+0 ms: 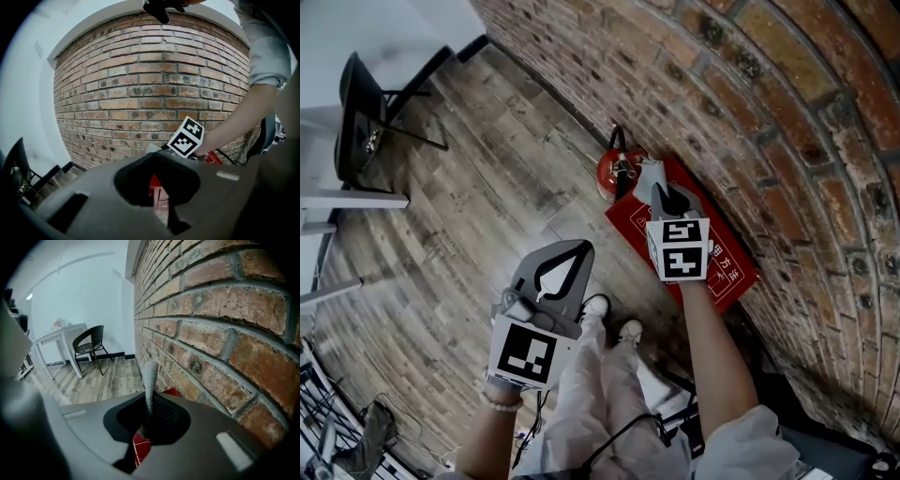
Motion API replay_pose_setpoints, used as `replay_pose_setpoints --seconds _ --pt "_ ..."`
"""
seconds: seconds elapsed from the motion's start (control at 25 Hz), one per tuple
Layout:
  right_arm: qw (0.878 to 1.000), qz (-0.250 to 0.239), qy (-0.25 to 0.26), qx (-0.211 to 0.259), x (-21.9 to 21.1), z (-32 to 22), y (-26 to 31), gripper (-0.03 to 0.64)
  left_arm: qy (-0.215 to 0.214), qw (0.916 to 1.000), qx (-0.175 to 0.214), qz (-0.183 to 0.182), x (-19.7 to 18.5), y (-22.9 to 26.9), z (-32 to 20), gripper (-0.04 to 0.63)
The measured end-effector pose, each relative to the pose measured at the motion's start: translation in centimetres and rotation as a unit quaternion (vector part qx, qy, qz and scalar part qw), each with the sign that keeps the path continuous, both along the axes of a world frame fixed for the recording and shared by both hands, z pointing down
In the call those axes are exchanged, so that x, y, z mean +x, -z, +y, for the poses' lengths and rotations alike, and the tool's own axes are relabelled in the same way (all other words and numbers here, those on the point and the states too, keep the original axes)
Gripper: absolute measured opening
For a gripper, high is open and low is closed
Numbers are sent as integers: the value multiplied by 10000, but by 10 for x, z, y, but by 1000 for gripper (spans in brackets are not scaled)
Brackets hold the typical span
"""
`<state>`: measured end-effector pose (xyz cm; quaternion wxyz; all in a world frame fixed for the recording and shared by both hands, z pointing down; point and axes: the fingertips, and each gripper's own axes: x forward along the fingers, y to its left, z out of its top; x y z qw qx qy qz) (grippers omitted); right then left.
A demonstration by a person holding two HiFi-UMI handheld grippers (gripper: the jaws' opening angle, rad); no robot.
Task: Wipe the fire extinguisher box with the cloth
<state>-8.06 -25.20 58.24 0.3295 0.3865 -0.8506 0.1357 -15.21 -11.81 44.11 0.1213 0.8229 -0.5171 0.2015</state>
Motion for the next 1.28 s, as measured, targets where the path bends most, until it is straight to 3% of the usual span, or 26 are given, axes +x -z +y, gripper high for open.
replay_pose_setpoints --seconds 0.44,1.28 --pt "9981 468 -333 -233 15 -11 -30 17 -64 10000 -44 -28 2 -7 1 -3" --pt "9960 560 -647 -260 54 -7 -33 17 -261 9996 -60 -30 26 -9 0 -3"
